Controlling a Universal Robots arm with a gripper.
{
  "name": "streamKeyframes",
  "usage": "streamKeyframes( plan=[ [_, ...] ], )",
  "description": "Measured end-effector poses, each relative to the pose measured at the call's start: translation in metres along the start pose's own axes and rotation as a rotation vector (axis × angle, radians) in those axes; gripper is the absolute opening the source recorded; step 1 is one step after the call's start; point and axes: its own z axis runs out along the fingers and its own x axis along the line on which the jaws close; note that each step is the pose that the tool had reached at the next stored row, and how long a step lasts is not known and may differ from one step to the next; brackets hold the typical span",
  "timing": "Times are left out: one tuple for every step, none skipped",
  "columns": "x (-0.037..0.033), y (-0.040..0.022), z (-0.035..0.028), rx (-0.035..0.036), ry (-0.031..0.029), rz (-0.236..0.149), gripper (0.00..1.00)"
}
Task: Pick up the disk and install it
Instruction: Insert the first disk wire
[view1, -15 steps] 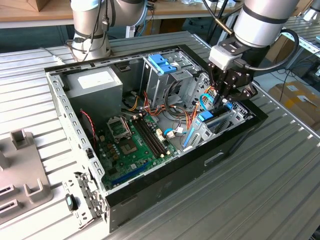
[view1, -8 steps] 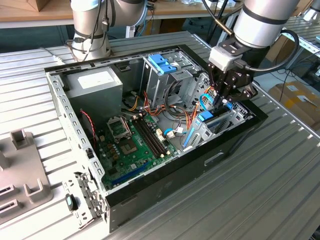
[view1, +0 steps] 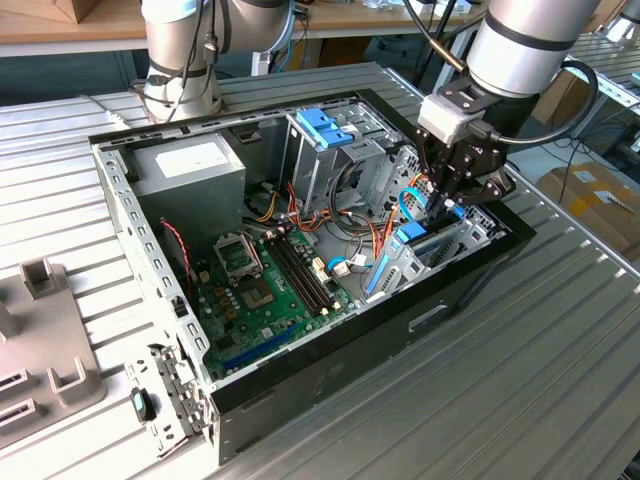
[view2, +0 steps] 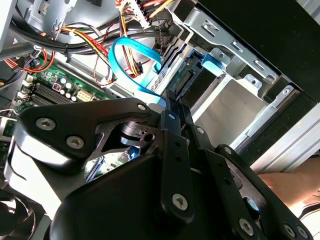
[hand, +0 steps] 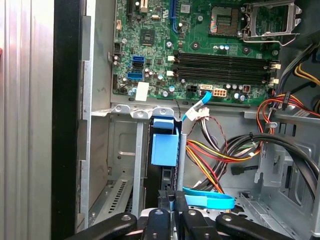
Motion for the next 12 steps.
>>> streamKeyframes(
  plan=[
    [0.0, 0.0, 0.0001, 0.0, -0.0001, 0.0, 0.16],
    [0.0, -0.0004, 0.0002, 0.0, -0.0003, 0.0, 0.16],
    [0.0, -0.0004, 0.0002, 0.0, -0.0003, 0.0, 0.16],
    [0.0, -0.0004, 0.0002, 0.0, -0.0002, 0.0, 0.16],
    [0.0003, -0.0004, 0.0002, 0.0, -0.0001, 0.0, 0.16],
    [0.0005, -0.0004, 0.0005, 0.0, -0.0003, 0.0, 0.16],
    [0.0006, -0.0004, 0.0006, 0.0, -0.0001, 0.0, 0.16],
    [0.0006, -0.0004, 0.0006, 0.0, 0.0, 0.0, 0.16],
    [0.0006, -0.0004, 0.0005, 0.0, 0.0001, 0.0, 0.16],
    [0.0006, -0.0003, 0.0006, 0.0, -0.0001, 0.0, 0.16],
    [0.0006, -0.0003, 0.0007, 0.0, -0.0002, 0.0, 0.16],
    [0.0006, -0.0003, 0.001, 0.0, -0.0002, 0.0, 0.16]
  ],
)
